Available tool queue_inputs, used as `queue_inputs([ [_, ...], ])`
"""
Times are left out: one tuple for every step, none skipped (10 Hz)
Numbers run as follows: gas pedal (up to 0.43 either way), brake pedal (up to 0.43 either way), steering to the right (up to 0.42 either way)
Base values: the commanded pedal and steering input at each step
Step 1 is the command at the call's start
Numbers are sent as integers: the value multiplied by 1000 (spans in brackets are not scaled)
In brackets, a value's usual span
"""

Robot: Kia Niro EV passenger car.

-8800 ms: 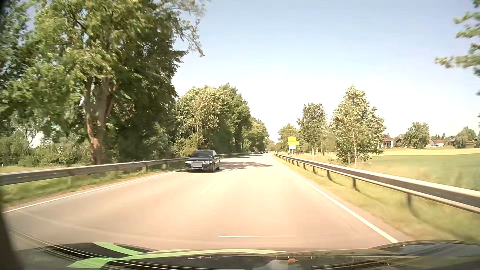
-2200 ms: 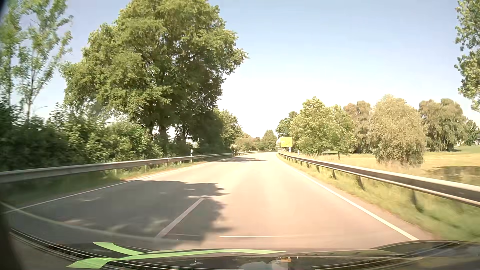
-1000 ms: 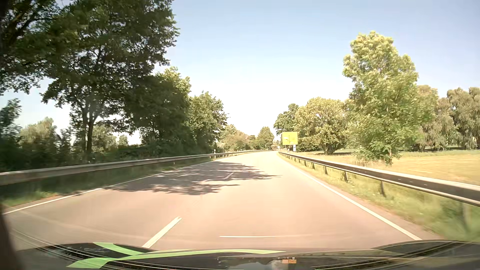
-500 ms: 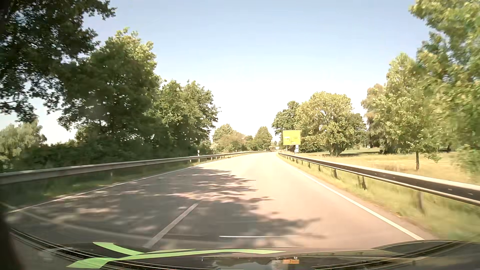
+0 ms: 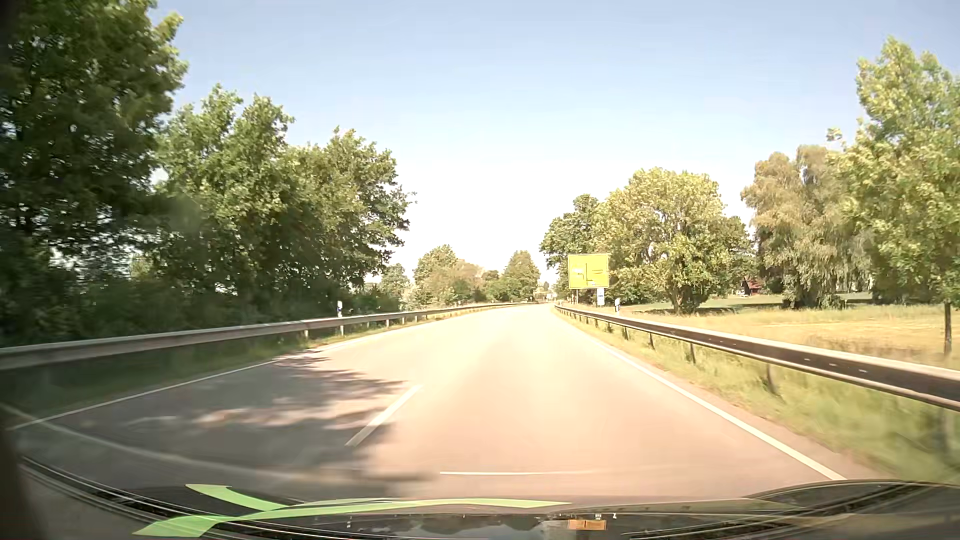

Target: Follow the waypoints while adhering to traffic rules and regulations

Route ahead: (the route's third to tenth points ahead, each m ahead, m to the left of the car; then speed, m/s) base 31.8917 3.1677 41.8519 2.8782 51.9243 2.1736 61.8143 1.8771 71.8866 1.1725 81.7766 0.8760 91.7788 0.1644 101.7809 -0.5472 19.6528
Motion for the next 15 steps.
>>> queue_inputs([
  [0, 0, 5],
  [0, 0, 5],
  [0, 0, 5],
  [0, 0, 4],
  [0, 0, 1],
  [0, 0, 0],
  [0, 0, 0],
  [0, 0, 0],
  [0, 0, 2],
  [0, 0, 4],
  [0, 0, 4],
  [0, 0, 4],
  [0, 0, 4],
  [0, 0, 4],
  [0, 0, 4],
])
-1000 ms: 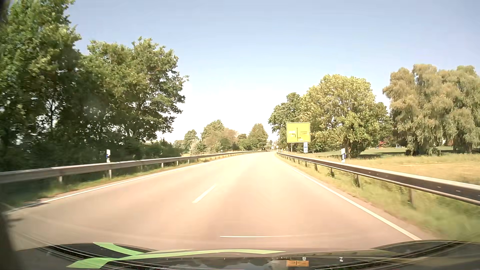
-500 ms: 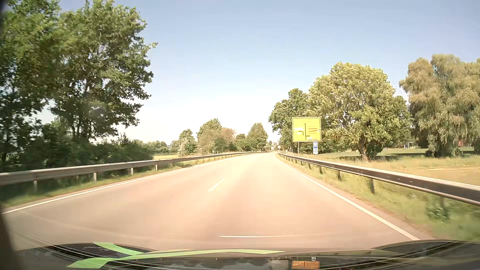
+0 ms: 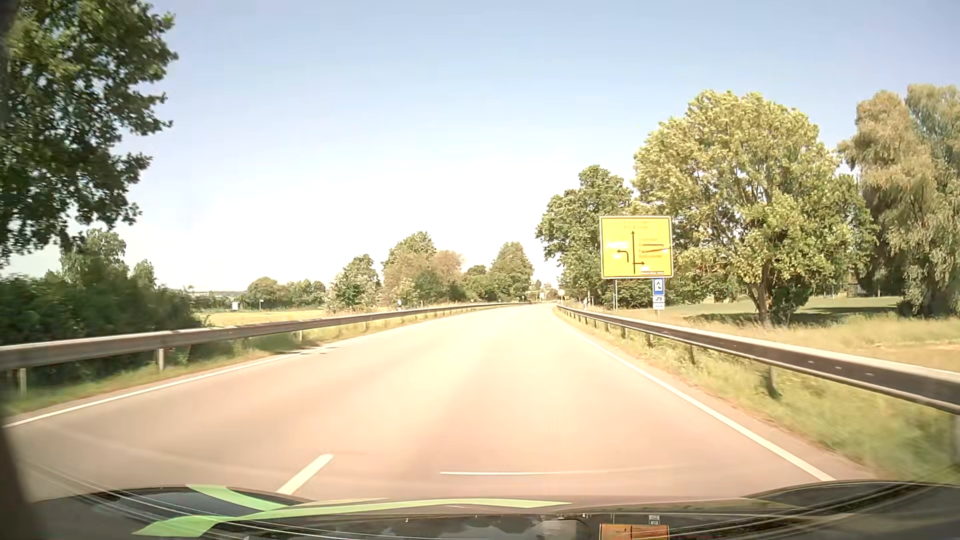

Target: Follow the waypoints while adhering to traffic rules and regulations

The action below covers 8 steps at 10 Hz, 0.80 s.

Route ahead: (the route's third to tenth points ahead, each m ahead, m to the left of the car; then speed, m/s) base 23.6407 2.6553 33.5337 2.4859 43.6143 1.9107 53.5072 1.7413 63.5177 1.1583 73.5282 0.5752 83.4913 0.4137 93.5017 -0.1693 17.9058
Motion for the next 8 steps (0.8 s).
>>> queue_inputs([
  [0, 0, 4],
  [0, 0, 4],
  [0, 0, 4],
  [0, 0, 4],
  [0, 0, 4],
  [0, 0, 4],
  [0, 0, 4],
  [0, 0, 4],
])
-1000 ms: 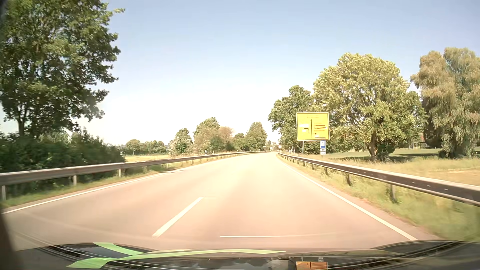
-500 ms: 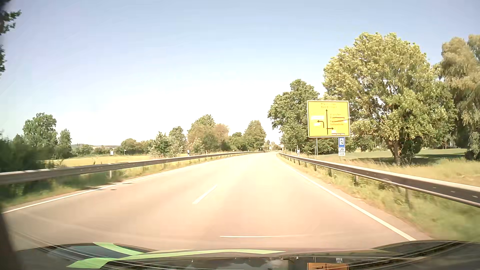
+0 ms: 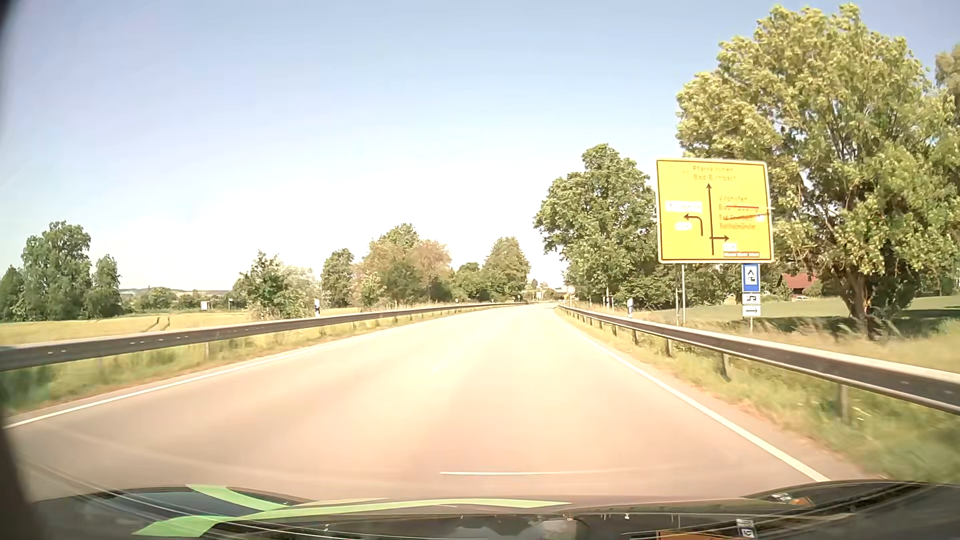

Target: Follow the waypoints while adhering to traffic rules and regulations

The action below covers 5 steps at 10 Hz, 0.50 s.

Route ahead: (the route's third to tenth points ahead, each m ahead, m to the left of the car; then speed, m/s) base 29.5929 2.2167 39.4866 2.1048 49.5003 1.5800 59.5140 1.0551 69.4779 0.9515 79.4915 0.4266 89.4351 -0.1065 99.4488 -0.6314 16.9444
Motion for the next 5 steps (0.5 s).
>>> queue_inputs([
  [0, 0, 4],
  [0, 0, 4],
  [0, 0, 4],
  [0, 0, 5],
  [0, 0, 5],
])
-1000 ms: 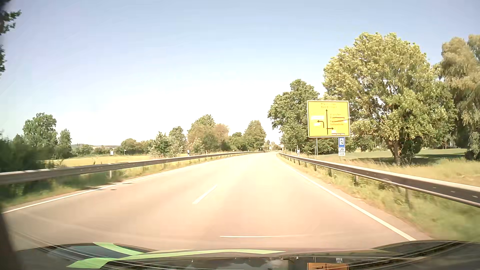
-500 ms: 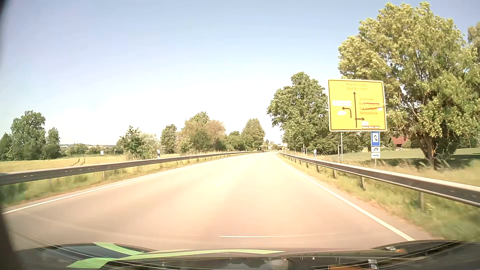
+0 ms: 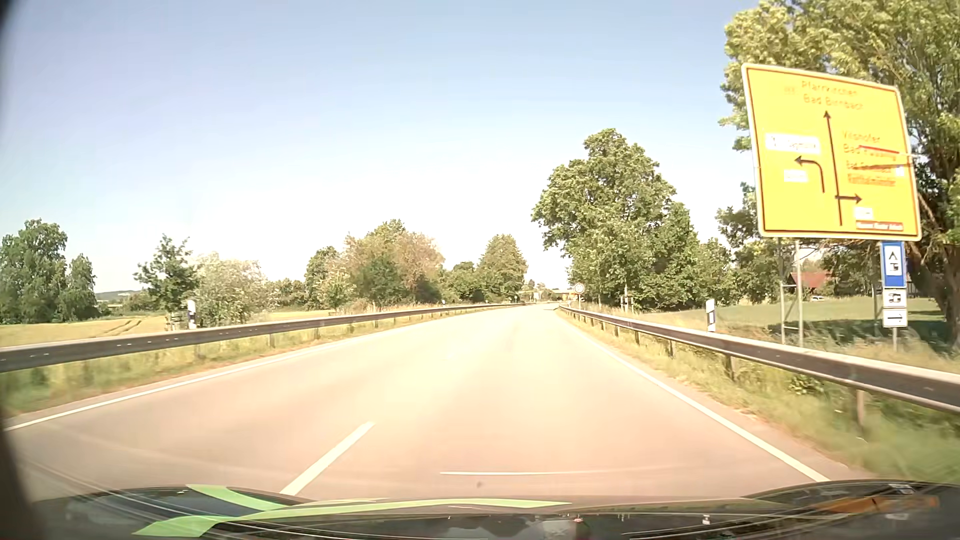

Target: Follow the waypoints while adhering to traffic rules and regulations

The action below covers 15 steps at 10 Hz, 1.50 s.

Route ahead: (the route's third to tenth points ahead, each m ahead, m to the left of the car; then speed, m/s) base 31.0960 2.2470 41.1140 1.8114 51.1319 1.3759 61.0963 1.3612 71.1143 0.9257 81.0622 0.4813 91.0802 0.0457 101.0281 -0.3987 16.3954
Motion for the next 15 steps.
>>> queue_inputs([
  [0, 0, 5],
  [0, 0, 5],
  [0, 0, 5],
  [0, 0, 5],
  [0, 0, 5],
  [0, 0, 5],
  [0, 0, 5],
  [0, 0, 6],
  [0, 0, 6],
  [0, 0, 6],
  [0, 0, 5],
  [0, 0, 5],
  [0, 0, 6],
  [0, 0, 5],
  [0, 0, 5],
])
